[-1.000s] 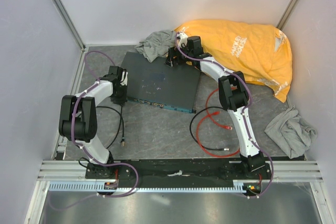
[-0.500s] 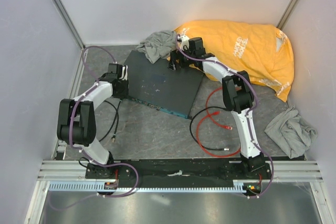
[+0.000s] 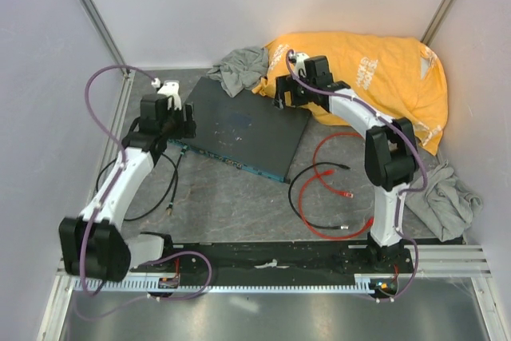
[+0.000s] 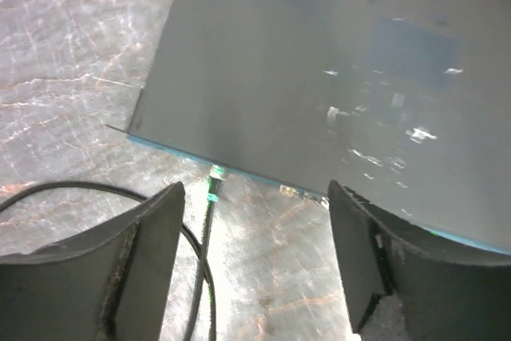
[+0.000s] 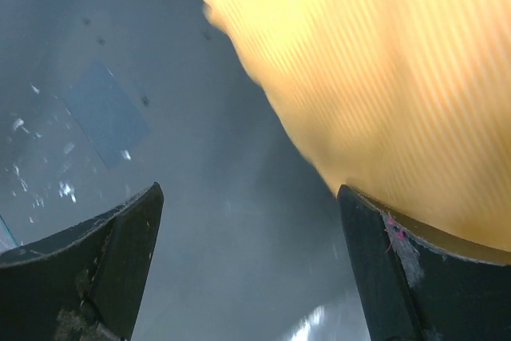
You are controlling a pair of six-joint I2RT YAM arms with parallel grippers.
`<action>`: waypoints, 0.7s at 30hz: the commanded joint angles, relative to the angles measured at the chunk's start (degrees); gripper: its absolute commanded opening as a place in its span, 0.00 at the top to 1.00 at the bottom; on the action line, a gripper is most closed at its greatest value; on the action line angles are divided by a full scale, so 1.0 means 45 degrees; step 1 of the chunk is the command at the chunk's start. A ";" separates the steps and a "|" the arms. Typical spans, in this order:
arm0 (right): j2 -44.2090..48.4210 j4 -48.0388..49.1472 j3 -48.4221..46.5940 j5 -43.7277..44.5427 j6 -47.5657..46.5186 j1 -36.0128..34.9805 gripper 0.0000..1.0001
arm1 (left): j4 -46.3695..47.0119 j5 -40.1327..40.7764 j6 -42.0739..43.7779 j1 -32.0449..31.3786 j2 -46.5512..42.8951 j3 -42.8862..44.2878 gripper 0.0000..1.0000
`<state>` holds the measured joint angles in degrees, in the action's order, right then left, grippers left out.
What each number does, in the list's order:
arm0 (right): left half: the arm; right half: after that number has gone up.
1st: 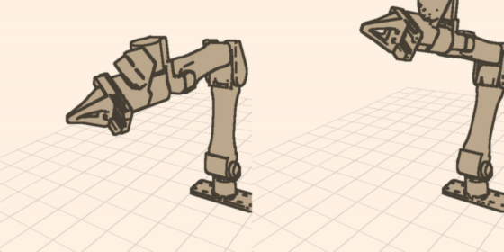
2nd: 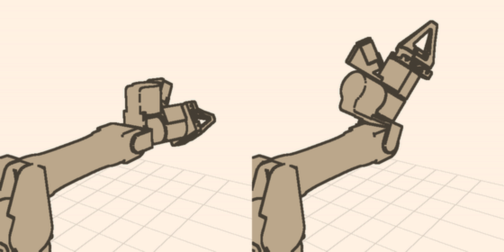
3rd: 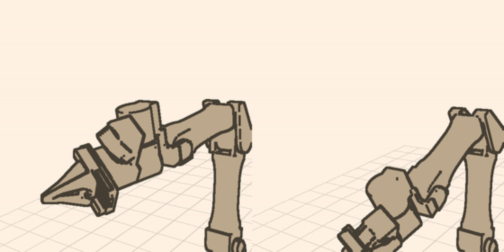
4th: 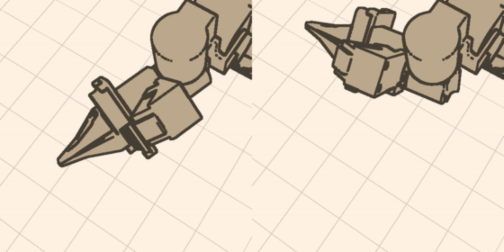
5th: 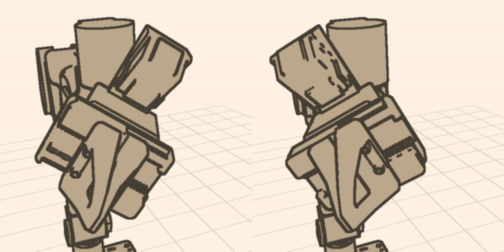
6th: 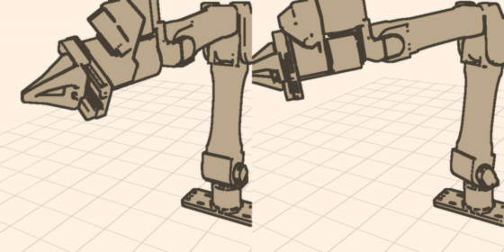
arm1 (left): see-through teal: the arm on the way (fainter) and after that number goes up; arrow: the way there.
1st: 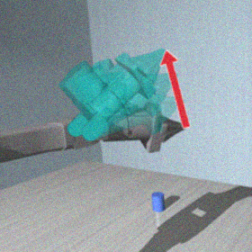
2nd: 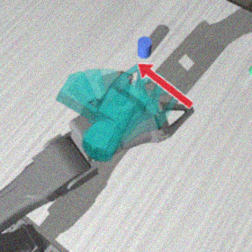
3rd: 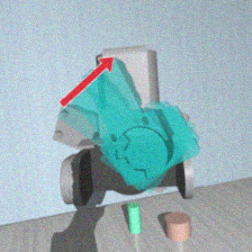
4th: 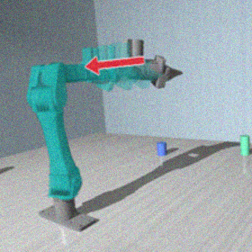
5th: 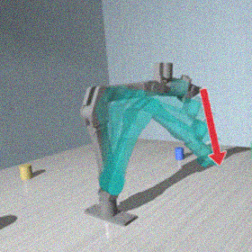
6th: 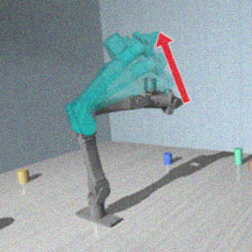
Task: Insert the plug into the switch port
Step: Insert the connector into the switch port, then pick up the connector from the center of the board.
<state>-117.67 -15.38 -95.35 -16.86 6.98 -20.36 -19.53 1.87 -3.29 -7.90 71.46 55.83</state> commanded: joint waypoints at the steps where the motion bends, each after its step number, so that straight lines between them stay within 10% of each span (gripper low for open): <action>1: 0.2433 -0.0333 0.1849 0.2103 0.0946 0.0091 0.02 | -0.0601 -0.1233 -0.0870 -0.0022 -0.2770 -0.0765 0.16; 15: 0.8643 -0.3455 0.8588 0.7514 0.5298 0.1085 0.03 | -0.0425 -0.0712 -0.1281 -0.1034 -0.9082 -0.3618 0.05; 21: 0.9937 -0.3303 1.0875 0.7030 0.7487 0.2510 0.26 | -0.0680 -0.0026 -0.1105 -0.1856 -0.9825 -0.3677 0.07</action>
<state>-75.81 -28.91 -49.80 13.41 31.55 -12.25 -22.28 -1.43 -8.05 -14.57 28.84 39.24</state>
